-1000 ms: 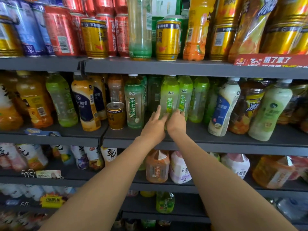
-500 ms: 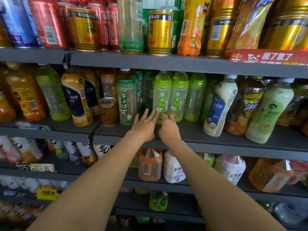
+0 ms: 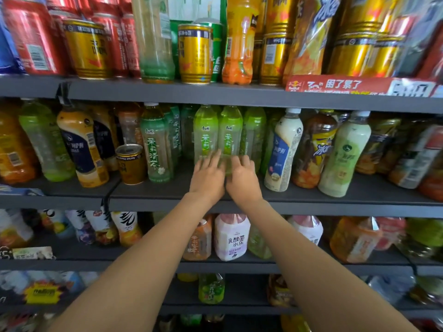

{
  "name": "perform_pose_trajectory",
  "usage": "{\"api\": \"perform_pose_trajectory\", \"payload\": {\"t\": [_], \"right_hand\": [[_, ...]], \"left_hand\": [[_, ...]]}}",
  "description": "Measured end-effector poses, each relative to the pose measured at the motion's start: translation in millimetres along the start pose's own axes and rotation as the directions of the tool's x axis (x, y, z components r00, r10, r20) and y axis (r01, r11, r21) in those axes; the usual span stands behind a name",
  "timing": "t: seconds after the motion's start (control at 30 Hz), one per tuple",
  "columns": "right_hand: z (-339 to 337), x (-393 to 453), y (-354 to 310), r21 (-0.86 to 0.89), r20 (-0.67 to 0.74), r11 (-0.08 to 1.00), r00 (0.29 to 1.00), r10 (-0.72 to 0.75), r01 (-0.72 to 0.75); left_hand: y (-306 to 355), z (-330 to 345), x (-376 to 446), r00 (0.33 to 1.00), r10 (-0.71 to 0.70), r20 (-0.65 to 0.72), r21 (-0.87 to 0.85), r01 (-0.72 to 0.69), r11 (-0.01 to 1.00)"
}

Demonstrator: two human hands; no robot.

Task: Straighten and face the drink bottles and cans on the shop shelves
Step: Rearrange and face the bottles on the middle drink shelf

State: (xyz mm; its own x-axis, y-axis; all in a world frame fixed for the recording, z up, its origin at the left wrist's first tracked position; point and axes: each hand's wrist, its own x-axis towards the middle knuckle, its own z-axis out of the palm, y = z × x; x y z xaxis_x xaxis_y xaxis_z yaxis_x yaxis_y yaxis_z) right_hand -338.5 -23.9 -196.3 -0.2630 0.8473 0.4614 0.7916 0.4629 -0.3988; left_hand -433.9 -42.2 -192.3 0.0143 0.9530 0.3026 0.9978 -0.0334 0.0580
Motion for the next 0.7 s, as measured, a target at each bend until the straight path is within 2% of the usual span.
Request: {"api": "perform_pose_trajectory", "payload": {"t": [0.03, 0.1, 0.17, 0.23, 0.37, 0.43, 0.6, 0.7], "right_hand": [[-6.2, -1.5, 3.7, -0.027, -0.172, 0.999, 0.985, -0.029, 0.025], [-22.3, -3.6, 12.9, 0.001, -0.461, 0.999, 0.887, 0.031, -0.035], [-41.6, -3.9, 26.3, 0.169, -0.53, 0.966, 0.808, 0.258, -0.197], [-54.5, -1.3, 45.3, 0.272, -0.478, 0.903, 0.767, 0.427, -0.333], [-55.2, 2.7, 68.5, 0.309, -0.196, 0.853, 0.849, 0.491, -0.422], [-52.3, 6.3, 71.4, 0.336, -0.113, 0.837, 0.864, 0.49, -0.431], [-52.1, 16.7, 71.6, 0.334, -0.088, 0.818, 0.848, 0.522, -0.469], [-53.6, 12.8, 70.0, 0.307, -0.12, 0.826, 0.842, 0.525, -0.472]], "left_hand": [[9.1, -0.3, 1.1, 0.999, 0.024, -0.03, -0.033, -0.025, 0.999], [27.3, -1.8, 4.0, 0.995, 0.063, -0.078, -0.08, -0.069, 0.994], [44.0, -2.4, 6.5, 0.99, 0.099, -0.101, -0.099, -0.109, 0.989], [57.1, -2.7, 9.6, 0.988, 0.113, -0.102, -0.13, -0.126, 0.983], [74.1, -6.5, 16.3, 0.996, 0.053, -0.078, -0.264, -0.072, 0.962], [79.1, -9.6, 17.8, 0.999, -0.003, -0.036, -0.377, -0.011, 0.926], [75.6, -10.3, 18.8, 0.996, -0.082, 0.032, -0.585, 0.085, 0.807], [70.3, -8.6, 20.3, 0.983, -0.148, 0.107, -0.708, 0.18, 0.683]]}}
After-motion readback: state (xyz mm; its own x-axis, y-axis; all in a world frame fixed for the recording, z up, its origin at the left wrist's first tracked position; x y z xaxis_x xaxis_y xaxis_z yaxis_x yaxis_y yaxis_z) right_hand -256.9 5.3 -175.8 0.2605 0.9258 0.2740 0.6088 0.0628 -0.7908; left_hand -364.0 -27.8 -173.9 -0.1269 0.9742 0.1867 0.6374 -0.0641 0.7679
